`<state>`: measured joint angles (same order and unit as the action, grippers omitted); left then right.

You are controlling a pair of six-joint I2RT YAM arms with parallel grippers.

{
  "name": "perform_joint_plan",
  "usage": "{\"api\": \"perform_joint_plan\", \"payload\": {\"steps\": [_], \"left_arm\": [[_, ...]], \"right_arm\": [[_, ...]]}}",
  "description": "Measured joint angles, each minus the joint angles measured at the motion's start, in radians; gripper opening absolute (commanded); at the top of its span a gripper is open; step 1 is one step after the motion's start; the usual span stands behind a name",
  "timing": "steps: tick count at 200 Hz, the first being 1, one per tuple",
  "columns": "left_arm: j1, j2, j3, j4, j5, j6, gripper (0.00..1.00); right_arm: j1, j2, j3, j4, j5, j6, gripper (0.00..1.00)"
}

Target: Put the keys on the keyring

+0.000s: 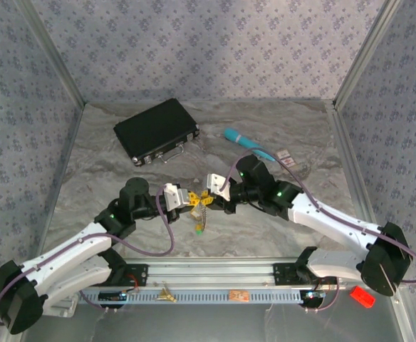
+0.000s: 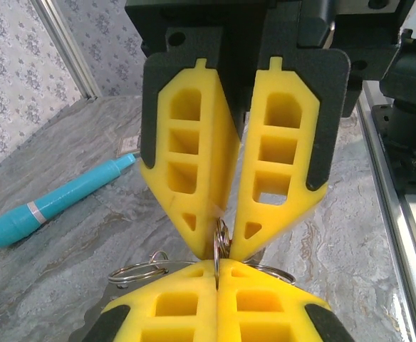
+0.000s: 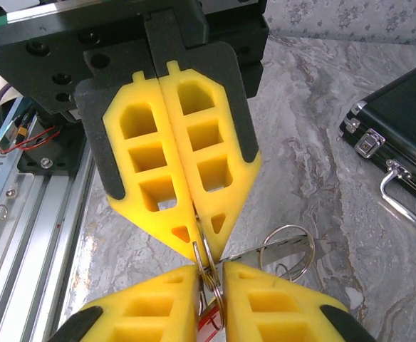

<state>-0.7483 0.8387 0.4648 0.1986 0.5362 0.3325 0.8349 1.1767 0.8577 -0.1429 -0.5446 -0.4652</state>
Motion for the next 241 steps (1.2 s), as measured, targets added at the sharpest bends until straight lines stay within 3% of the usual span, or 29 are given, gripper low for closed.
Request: {"api": "perform_joint_plan", "payload": {"steps": [22,41,52,84,112,177,241], "left_arm": [[0.0,0.0,-0.005,0.006,0.002,0.0,0.0],[0.0,0.0,-0.01,0.006,0.002,0.0,0.0],[0.0,0.0,-0.011,0.007,0.001,-0.001,0.0],[0.0,-0.005,-0.011,0.004,-0.013,0.004,0.21],[0.0,-0.026,-0.005,-0.037,-0.043,0.018,0.25],[0.0,-0.019,0.03,-0.121,-0.065,0.045,0.22],[-0.006,-0.01,0.04,-0.141,-0.058,0.053,0.06]], "right_arm": [[0.0,0.006,0.0,0.003,-0.013,0.0,0.14],[-0.002,0.011,0.0,0.0,-0.02,-0.003,0.0],[-0.002,0.011,0.0,-0.003,-0.022,-0.013,0.0],[-0.001,0.013,0.016,-0.036,-0.02,-0.043,0.0],[0.007,0.031,0.071,-0.14,0.011,-0.101,0.0],[0.055,0.123,0.237,-0.356,0.126,-0.225,0.0],[0.072,0.152,0.274,-0.386,0.147,-0.25,0.0]]}}
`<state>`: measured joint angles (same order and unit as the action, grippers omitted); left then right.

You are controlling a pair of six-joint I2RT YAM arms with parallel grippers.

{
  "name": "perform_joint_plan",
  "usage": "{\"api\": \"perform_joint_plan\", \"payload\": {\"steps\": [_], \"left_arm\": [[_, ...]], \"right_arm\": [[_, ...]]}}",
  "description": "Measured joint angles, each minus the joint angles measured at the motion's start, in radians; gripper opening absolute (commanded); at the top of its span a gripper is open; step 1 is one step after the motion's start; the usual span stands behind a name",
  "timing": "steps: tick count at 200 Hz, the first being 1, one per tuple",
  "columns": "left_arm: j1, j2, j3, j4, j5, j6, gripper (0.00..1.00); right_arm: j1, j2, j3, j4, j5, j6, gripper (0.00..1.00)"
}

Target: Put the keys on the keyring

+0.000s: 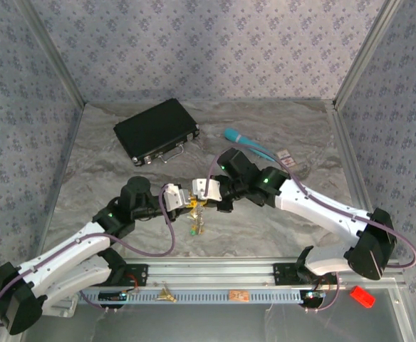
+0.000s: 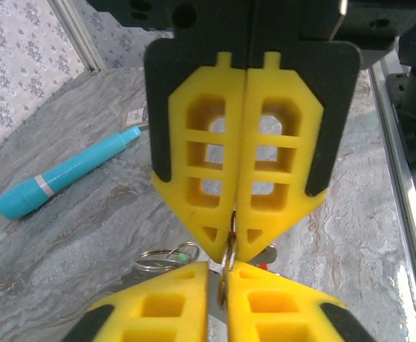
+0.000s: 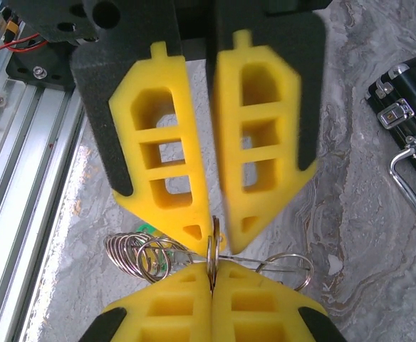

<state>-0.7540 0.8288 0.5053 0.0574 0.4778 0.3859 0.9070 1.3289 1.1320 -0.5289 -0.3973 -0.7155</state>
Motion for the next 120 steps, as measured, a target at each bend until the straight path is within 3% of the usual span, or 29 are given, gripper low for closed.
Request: {"api": "perform_joint_plan", "payload": {"steps": [19,33,55,89,120], "left_arm": [[0.0,0.0,0.001,-0.005,0.006,0.006,0.0],[0.0,-0.001,0.001,-0.003,0.008,0.01,0.0],[0.0,-0.004,-0.007,0.015,0.008,0.007,0.0],[0.0,-0.023,-0.06,0.087,0.013,-0.014,0.0],[0.0,-0.025,-0.087,0.136,0.021,-0.034,0.0]], "right_arm": [[-0.002,0.0,0.0,0.002,-0.003,0.005,0.01],[-0.009,-0.008,-0.012,0.02,-0.011,0.028,0.2],[-0.043,-0.064,-0.086,0.111,-0.067,0.074,0.31],[-0.118,-0.152,-0.219,0.264,-0.171,0.168,0.37],[-0.124,-0.155,-0.274,0.365,-0.225,0.224,0.38]]}}
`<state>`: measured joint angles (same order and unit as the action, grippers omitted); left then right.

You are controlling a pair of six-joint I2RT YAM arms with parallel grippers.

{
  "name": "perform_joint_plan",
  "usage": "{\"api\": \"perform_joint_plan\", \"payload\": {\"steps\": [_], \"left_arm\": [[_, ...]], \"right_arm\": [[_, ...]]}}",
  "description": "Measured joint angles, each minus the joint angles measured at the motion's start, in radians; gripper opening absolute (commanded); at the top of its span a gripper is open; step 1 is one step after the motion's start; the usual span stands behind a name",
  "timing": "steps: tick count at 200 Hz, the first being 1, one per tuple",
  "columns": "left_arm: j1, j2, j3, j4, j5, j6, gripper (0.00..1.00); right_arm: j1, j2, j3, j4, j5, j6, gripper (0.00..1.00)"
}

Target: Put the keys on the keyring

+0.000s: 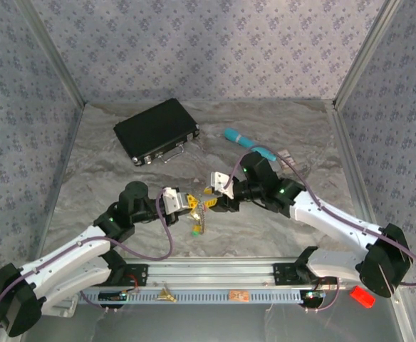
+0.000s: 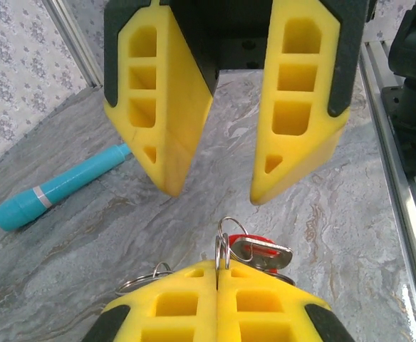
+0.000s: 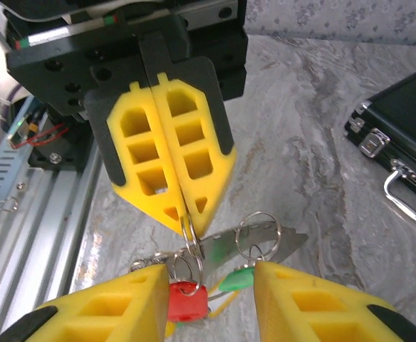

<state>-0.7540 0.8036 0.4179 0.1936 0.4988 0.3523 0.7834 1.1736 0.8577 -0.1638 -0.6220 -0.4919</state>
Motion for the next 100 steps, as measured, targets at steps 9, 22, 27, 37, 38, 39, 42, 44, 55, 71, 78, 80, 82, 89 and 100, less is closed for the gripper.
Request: {"api": "perform_joint_plan", "payload": {"steps": [9,22,27,37,38,39,42,44,55,71,78,80,82,89,100], "left_arm": [[0.0,0.0,-0.002,0.01,0.003,-0.005,0.0],[0.0,0.0,-0.002,0.021,0.005,-0.006,0.0],[0.0,0.0,-0.002,0.027,0.006,-0.006,0.0],[0.0,0.0,-0.002,0.035,0.006,-0.006,0.0],[0.0,0.0,-0.002,0.035,0.007,-0.006,0.0],[0.0,0.0,-0.002,0.035,0.007,-0.007,0.0],[0.0,0.0,-0.002,0.038,0.007,-0.008,0.0],[0.0,0.0,-0.002,0.039,0.007,-0.01,0.0],[0.0,0.0,-0.002,0.045,0.007,-0.013,0.0],[0.0,-0.001,-0.002,0.046,0.007,-0.014,0.0],[0.0,-0.002,-0.002,0.046,0.007,-0.014,0.0],[0.0,-0.002,-0.002,0.046,0.007,-0.014,0.0],[0.0,-0.003,-0.002,0.046,0.007,-0.014,0.0],[0.0,-0.004,-0.002,0.047,0.006,-0.018,0.0],[0.0,-0.005,-0.003,0.051,0.006,-0.021,0.0]], "right_arm": [[0.001,0.003,-0.003,0.018,-0.01,0.01,0.37],[0.001,0.013,-0.003,0.042,-0.022,0.018,0.36],[0.001,0.017,-0.003,0.05,-0.023,0.021,0.35],[0.003,0.025,-0.003,0.06,-0.027,0.027,0.33],[0.003,0.026,-0.003,0.061,-0.027,0.03,0.33],[0.003,0.027,-0.003,0.062,-0.028,0.03,0.33],[0.004,0.03,-0.003,0.064,-0.029,0.03,0.32],[0.005,0.032,-0.003,0.065,-0.03,0.031,0.32],[0.005,0.04,-0.003,0.068,-0.031,0.033,0.29],[0.005,0.048,-0.003,0.072,-0.035,0.035,0.25],[0.005,0.05,-0.003,0.073,-0.037,0.037,0.23],[0.005,0.051,-0.003,0.074,-0.038,0.035,0.22],[0.005,0.051,-0.003,0.074,-0.038,0.037,0.22],[0.005,0.053,-0.003,0.076,-0.041,0.037,0.19],[0.005,0.053,-0.003,0.077,-0.048,0.034,0.12]]}}
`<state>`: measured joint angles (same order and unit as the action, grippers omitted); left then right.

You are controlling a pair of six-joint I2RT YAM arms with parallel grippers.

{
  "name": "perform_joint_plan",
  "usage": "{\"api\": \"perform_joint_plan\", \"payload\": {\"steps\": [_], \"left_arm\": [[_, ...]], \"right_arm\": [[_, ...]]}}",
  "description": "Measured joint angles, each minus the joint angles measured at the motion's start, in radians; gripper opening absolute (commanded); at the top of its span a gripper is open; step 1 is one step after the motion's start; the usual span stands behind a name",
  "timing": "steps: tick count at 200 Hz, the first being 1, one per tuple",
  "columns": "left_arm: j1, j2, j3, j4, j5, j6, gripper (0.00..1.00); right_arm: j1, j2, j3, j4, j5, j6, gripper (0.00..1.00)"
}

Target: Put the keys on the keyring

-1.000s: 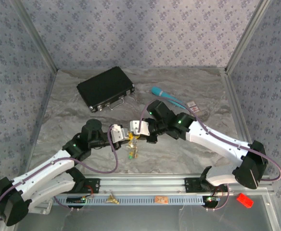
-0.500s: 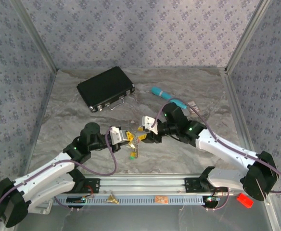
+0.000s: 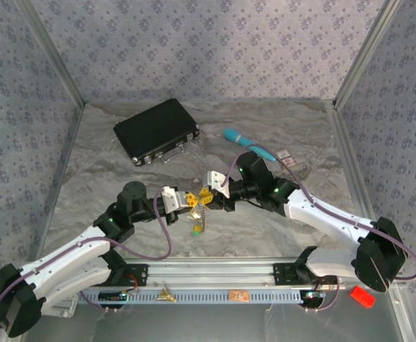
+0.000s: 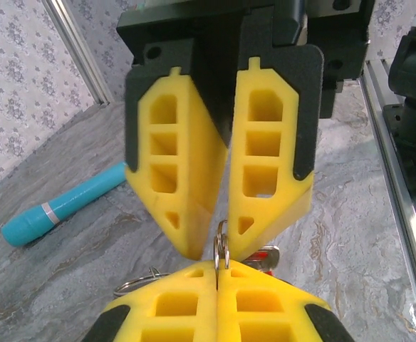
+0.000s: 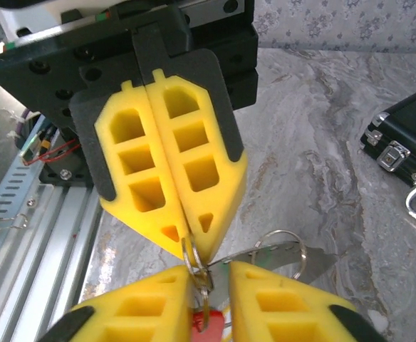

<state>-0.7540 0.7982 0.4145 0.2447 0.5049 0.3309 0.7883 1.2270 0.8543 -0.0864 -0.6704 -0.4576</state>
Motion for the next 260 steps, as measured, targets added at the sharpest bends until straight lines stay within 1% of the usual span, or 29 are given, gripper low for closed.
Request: {"api": "perform_joint_plan", "payload": {"steps": [17,30,48,52,68,93,127,153,183,211,226,232,241,248,256,260], "left_arm": [[0.001,-0.001,-0.006,0.01,-0.001,-0.007,0.0],[0.001,-0.002,-0.01,0.014,-0.004,-0.011,0.0],[0.001,-0.007,-0.011,0.013,-0.008,-0.016,0.17],[0.001,-0.007,-0.011,0.013,-0.01,-0.018,0.2],[0.0,-0.021,-0.011,0.002,-0.02,-0.013,0.22],[0.0,-0.045,-0.006,-0.045,-0.027,0.001,0.22],[0.0,-0.04,0.019,-0.108,-0.034,0.025,0.22],[0.0,-0.025,0.035,-0.12,-0.034,0.039,0.2],[0.0,-0.023,0.037,-0.145,-0.032,0.05,0.15],[0.0,-0.011,0.047,-0.166,-0.023,0.059,0.1],[0.0,-0.01,0.048,-0.17,-0.02,0.067,0.04],[0.0,-0.01,0.049,-0.171,-0.018,0.069,0.0],[0.0,-0.01,0.049,-0.172,-0.018,0.07,0.0],[0.0,-0.01,0.049,-0.172,-0.018,0.073,0.0],[0.0,-0.01,0.049,-0.172,-0.019,0.074,0.0],[0.0,-0.01,0.049,-0.172,-0.018,0.074,0.0]], "right_arm": [[0.002,0.001,0.0,-0.003,-0.004,0.003,0.0],[0.002,0.005,0.0,-0.004,-0.008,-0.004,0.0],[0.002,0.006,0.002,-0.01,-0.008,-0.011,0.0],[0.002,0.006,0.003,-0.013,-0.007,-0.013,0.0],[0.002,0.006,0.013,-0.042,0.003,-0.027,0.0],[0.008,0.009,0.051,-0.117,0.036,-0.063,0.0],[0.048,0.044,0.144,-0.229,0.099,-0.135,0.0],[0.078,0.07,0.193,-0.304,0.149,-0.184,0.0],[0.104,0.102,0.246,-0.379,0.203,-0.232,0.0],[0.115,0.114,0.269,-0.415,0.226,-0.255,0.0],[0.119,0.118,0.278,-0.428,0.232,-0.261,0.0],[0.12,0.12,0.282,-0.435,0.235,-0.262,0.0],[0.12,0.12,0.283,-0.439,0.237,-0.262,0.0],[0.12,0.119,0.283,-0.439,0.237,-0.261,0.09],[0.118,0.119,0.282,-0.437,0.236,-0.253,0.23],[0.115,0.118,0.28,-0.433,0.233,-0.251,0.29]]}}
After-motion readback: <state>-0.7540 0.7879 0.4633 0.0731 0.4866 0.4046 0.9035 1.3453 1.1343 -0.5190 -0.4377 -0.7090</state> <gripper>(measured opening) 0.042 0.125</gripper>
